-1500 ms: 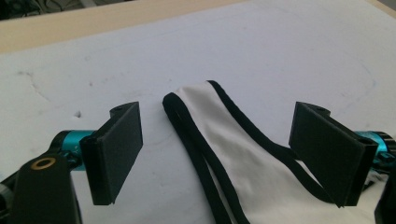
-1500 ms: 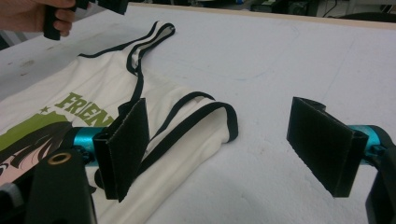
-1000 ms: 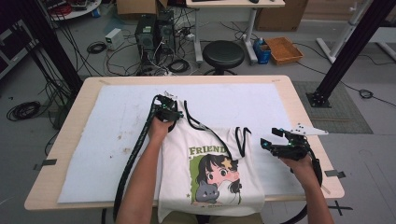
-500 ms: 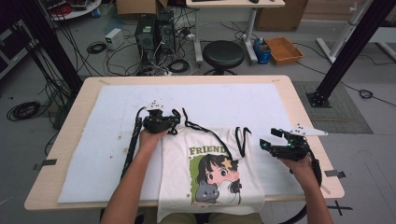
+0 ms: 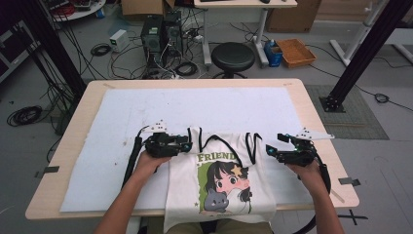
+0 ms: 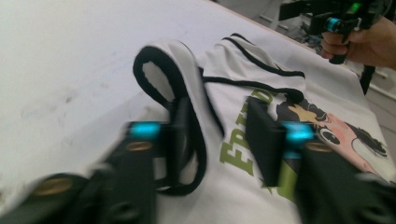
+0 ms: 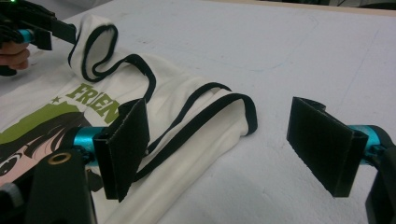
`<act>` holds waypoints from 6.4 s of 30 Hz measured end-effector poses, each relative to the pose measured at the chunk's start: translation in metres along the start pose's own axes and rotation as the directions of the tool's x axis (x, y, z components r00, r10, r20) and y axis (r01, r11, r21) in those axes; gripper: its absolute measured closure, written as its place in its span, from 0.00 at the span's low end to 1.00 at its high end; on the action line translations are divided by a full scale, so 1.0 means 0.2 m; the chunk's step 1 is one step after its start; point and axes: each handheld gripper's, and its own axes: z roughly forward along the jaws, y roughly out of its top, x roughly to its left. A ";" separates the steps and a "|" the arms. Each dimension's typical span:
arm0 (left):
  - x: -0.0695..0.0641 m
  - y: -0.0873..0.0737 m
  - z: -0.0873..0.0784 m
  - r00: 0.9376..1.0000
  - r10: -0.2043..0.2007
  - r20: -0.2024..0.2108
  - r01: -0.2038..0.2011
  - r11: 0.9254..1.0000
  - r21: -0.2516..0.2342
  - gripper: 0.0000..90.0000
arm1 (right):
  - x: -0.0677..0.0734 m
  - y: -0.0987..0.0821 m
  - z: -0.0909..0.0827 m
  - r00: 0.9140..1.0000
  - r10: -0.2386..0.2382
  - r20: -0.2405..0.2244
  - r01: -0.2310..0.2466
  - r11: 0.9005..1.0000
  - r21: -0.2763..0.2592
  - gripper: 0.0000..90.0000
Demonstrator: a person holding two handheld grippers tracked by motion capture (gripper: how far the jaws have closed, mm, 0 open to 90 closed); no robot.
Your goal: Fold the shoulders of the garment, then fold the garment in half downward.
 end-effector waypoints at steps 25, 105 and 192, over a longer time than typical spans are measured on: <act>0.11 0.16 0.24 0.992 -0.060 -0.112 0.067 0.996 0.058 0.95 | 0.01 0.00 0.04 1.000 -0.008 -0.016 0.009 0.999 0.031 0.23; -0.01 -0.11 -0.35 0.983 -0.009 -0.184 -0.027 0.981 -0.194 0.26 | 0.08 0.02 -0.01 0.997 -0.067 -0.025 0.068 0.996 0.058 0.23; 0.27 0.05 -0.16 0.954 -0.177 -0.242 0.131 0.973 -0.192 0.94 | -0.03 0.25 0.38 0.963 -0.186 0.195 0.153 0.973 0.172 0.93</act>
